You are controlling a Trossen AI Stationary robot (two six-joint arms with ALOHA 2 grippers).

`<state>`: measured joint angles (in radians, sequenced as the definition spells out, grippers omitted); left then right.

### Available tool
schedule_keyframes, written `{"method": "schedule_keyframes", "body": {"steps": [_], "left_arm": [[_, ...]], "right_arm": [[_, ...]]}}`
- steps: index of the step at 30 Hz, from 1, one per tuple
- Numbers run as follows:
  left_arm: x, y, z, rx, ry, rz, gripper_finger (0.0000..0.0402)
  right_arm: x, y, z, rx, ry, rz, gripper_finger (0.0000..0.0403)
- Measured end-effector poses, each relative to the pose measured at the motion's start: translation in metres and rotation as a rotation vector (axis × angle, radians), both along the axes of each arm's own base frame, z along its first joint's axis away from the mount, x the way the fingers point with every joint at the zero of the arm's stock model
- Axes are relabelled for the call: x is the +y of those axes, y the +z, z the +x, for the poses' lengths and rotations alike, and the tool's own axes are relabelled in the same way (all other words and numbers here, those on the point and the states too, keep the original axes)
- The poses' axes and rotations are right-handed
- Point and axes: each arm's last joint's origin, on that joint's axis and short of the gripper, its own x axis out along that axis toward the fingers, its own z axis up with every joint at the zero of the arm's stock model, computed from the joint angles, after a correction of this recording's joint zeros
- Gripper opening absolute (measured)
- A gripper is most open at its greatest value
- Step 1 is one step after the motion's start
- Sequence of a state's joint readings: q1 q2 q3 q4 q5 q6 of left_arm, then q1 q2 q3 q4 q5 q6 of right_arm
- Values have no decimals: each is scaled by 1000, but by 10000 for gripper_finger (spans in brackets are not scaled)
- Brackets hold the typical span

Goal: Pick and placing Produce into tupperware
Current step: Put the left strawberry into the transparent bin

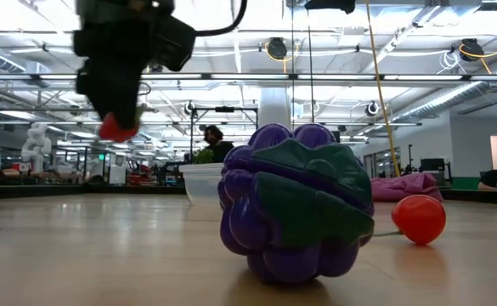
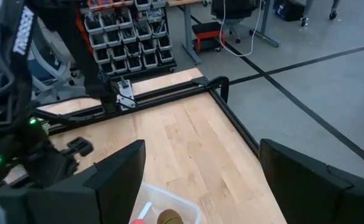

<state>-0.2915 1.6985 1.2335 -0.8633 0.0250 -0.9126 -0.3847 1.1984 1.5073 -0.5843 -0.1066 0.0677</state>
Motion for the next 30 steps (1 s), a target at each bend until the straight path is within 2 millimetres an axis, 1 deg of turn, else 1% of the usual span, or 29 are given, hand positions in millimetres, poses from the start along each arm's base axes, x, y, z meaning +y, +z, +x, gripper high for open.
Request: {"method": "schedule_keyframes", "body": {"steps": [3, 9, 12, 16, 19, 21, 23, 26, 30], "left_arm": [[24, 9, 2, -18, -5, 16, 158], [73, 38, 17, -123, -45, 90, 159], [96, 51, 21, -156, -54, 133, 159], [117, 55, 24, -166, -58, 176, 159], [129, 48, 28, -144, -50, 184, 159], [135, 38, 32, -118, -52, 182, 159], [139, 30, 39, -130, -73, 172, 159], [143, 12, 48, -107, -110, 145, 159], [152, -4, 51, -51, -101, 130, 159]], "right_arm": [[0, 1, 0, -14, 1, -9, 304], [0, 4, 1, -33, 7, -37, 304], [0, 4, 1, -29, 13, -53, 304], [0, 6, -3, -30, 20, -96, 304], [-2, 10, -7, -50, 7, -117, 304], [-4, 14, -11, -71, -5, -139, 304], [-6, 18, -15, -99, -21, -154, 304], [-9, 21, -19, -118, -39, -172, 304], [-13, 21, -21, -111, -58, -175, 304]]}}
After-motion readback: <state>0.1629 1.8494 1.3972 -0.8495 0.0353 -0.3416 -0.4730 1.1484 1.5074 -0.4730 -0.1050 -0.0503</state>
